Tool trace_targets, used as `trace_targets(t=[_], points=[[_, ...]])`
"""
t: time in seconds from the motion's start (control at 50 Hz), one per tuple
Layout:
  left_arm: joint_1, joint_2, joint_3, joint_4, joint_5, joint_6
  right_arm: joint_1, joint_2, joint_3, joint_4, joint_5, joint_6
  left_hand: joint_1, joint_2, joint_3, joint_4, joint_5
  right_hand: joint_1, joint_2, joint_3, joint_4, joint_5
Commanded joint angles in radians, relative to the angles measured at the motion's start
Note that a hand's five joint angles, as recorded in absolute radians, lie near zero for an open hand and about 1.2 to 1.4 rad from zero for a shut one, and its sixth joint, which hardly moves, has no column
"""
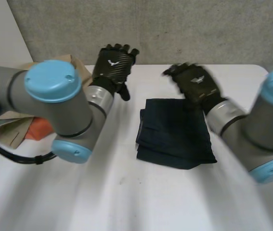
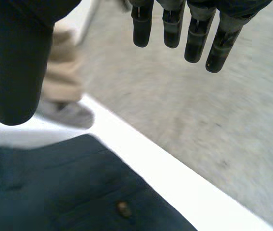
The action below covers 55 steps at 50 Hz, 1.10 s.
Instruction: Fold the laundry.
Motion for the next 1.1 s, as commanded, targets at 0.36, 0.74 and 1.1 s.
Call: trace_targets(t=[0.36, 0.74, 1.1], points=[[-0.081, -0.442, 0.422, -0.400, 0.037, 0.054, -0.149, 0.362, -0.232, 0.303, 0.003, -0.041, 0.056, 0.043, 0.037, 0.046, 0.027, -0.028, -0.050, -0.043, -0.065, -0.058], [-0.063, -0.082, 0.214, -0.418, 0.119, -0.010, -0.198, 0.081, -0.021, 0.187, 0.066, 0.049, 0.003, -0.010, -0.016, -0.007, -0.025, -0.028, -0.050, -0.043, -0.065, -0.058], [0.008, 0.272, -0.271, -0.320, 0.472, -0.055, -0.298, 0.083, 0.228, 0.185, -0.198, 0.160, 0.003, -0.010, -0.016, -0.007, -0.025, -0.028, -0.050, -0.043, -0.065, -0.058]])
